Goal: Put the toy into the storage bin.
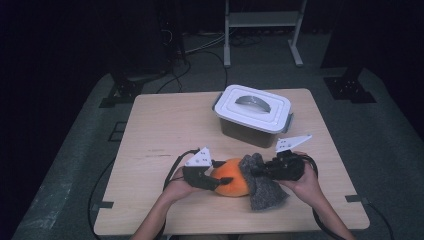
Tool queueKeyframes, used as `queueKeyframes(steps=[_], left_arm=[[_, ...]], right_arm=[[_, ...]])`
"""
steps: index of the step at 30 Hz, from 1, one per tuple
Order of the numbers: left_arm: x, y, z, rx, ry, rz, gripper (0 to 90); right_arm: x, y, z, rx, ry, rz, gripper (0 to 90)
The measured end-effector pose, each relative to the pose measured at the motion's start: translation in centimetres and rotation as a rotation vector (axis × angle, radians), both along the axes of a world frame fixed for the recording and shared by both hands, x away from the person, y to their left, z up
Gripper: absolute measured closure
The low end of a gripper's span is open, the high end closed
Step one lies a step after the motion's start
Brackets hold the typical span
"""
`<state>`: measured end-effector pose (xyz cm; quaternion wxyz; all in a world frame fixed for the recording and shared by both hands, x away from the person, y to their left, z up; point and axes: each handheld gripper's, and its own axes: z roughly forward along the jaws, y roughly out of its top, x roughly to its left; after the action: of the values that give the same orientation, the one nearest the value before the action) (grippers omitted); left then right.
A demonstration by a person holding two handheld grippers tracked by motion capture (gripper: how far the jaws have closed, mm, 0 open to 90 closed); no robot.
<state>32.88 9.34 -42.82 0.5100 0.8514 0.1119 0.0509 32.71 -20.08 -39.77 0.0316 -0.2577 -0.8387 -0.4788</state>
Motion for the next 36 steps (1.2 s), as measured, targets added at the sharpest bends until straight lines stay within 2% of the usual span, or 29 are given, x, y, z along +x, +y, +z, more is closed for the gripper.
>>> queueKeyframes(steps=[2,5,15,20,22,27,32,36], left_arm=[[-0.1,0.3,0.0,0.015,0.008,0.002,38.2],[-0.2,0.8,-0.4,0.007,0.025,-0.009,35.4],[-0.6,0.7,-0.4,0.012,0.029,-0.032,31.5],[-0.6,0.8,-0.4,0.016,0.030,-0.035,31.0],[-0.7,0.7,-0.4,0.018,0.026,-0.035,30.8],[-0.8,0.5,-0.3,0.028,0.018,-0.039,30.1],[-1.0,0.3,-0.2,0.035,0.014,-0.043,29.9],[-1.0,0.4,0.0,0.044,0.022,-0.050,27.2]], right_arm=[[0.1,0.6,-0.2,-0.014,-0.006,0.013,77.4],[0.0,0.6,-0.6,-0.018,0.005,0.020,77.4],[-0.5,-1.6,-2.9,-0.038,0.063,-0.014,77.2],[-0.7,-2.5,-3.4,-0.052,0.085,-0.032,77.2],[-0.8,-2.8,-3.2,-0.050,0.079,-0.035,77.2],[-0.7,-2.4,-1.6,-0.020,0.047,-0.028,77.2],[-0.2,-0.5,-0.1,-0.021,0.014,0.009,77.2],[0.1,0.9,-0.3,-0.052,0.007,0.037,77.2]])
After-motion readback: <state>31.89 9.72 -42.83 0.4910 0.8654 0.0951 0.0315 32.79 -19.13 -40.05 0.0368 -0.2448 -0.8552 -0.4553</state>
